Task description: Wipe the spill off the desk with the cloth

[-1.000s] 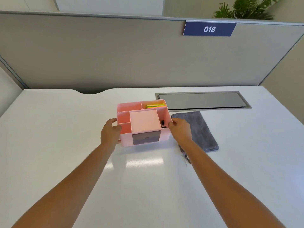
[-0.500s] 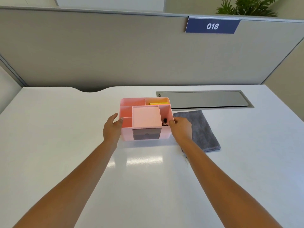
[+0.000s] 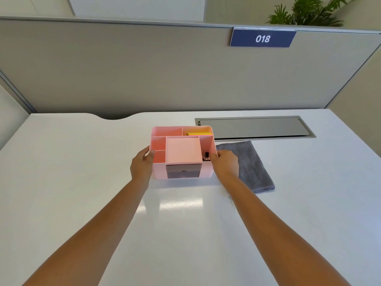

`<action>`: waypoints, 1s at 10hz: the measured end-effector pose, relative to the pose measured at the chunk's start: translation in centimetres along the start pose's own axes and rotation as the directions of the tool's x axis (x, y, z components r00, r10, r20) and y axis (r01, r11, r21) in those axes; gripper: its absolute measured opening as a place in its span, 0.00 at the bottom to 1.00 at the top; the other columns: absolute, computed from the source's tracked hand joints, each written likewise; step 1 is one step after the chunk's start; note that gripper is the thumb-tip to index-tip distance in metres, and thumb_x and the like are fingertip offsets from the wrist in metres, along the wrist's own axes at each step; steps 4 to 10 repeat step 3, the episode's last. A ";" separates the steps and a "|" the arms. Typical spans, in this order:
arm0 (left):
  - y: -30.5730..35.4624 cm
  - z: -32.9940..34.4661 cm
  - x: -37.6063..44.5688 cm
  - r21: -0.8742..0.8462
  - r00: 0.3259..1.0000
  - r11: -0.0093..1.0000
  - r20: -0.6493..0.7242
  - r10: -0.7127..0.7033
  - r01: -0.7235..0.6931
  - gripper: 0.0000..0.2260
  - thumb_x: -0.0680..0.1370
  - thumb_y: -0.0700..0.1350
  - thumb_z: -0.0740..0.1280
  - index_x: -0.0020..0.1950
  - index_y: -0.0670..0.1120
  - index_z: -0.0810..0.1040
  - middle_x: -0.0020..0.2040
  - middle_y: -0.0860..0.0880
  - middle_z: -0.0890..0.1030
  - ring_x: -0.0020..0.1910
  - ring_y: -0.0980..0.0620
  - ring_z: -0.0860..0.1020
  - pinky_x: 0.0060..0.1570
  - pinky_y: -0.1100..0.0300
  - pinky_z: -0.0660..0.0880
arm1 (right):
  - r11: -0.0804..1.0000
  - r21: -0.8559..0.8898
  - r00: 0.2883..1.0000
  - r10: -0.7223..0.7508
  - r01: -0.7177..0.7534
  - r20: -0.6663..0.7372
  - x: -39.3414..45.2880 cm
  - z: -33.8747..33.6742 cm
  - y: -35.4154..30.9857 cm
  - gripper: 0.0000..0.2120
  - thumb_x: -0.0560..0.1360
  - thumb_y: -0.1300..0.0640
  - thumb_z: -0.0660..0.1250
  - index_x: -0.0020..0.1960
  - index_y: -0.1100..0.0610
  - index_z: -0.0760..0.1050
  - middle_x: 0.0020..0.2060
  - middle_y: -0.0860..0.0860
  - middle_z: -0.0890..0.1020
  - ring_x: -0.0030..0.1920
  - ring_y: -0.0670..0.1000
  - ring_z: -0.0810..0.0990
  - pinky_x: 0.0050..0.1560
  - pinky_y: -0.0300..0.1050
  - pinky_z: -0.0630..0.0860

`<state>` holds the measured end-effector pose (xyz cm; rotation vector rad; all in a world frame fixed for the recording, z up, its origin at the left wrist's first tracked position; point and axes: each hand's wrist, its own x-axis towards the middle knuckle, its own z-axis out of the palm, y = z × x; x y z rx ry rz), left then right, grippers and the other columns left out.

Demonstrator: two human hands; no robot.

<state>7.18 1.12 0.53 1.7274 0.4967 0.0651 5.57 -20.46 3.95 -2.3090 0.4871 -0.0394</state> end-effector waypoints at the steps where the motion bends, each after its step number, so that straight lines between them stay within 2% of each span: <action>1: 0.0 -0.4 -0.1 -0.029 0.999 0.999 0.025 -0.020 0.021 0.19 0.76 0.55 0.61 0.65 0.50 0.73 0.61 0.45 0.78 0.58 0.42 0.76 0.58 0.45 0.75 | 1.000 0.013 0.999 -0.008 0.007 0.053 -0.2 -0.5 0.1 0.21 0.76 0.56 0.61 0.25 0.54 0.61 0.22 0.48 0.66 0.24 0.46 0.62 0.26 0.38 0.59; 2: -0.5 -1.0 -1.0 -0.120 0.999 0.992 0.012 -0.034 0.035 0.19 0.77 0.55 0.60 0.64 0.49 0.73 0.55 0.47 0.79 0.52 0.45 0.78 0.50 0.51 0.76 | 0.998 0.042 0.999 -0.042 0.041 0.029 -1.4 -2.3 0.0 0.22 0.75 0.47 0.61 0.28 0.56 0.60 0.23 0.49 0.64 0.26 0.47 0.61 0.28 0.40 0.57; 3: -2.6 -2.0 -4.5 -0.069 1.000 0.998 0.003 0.011 -0.010 0.16 0.76 0.57 0.59 0.60 0.53 0.75 0.56 0.47 0.80 0.54 0.45 0.79 0.52 0.51 0.75 | 0.985 0.167 0.999 -0.046 0.049 -0.022 -5.0 -5.4 0.8 0.18 0.77 0.48 0.62 0.38 0.61 0.76 0.30 0.57 0.78 0.31 0.51 0.73 0.29 0.37 0.65; 10: -2.6 -2.0 -4.5 -0.069 1.000 0.998 0.003 0.011 -0.010 0.16 0.76 0.57 0.59 0.60 0.53 0.75 0.56 0.47 0.80 0.54 0.45 0.79 0.52 0.51 0.75 | 0.985 0.167 0.999 -0.046 0.049 -0.022 -5.0 -5.4 0.8 0.18 0.77 0.48 0.62 0.38 0.61 0.76 0.30 0.57 0.78 0.31 0.51 0.73 0.29 0.37 0.65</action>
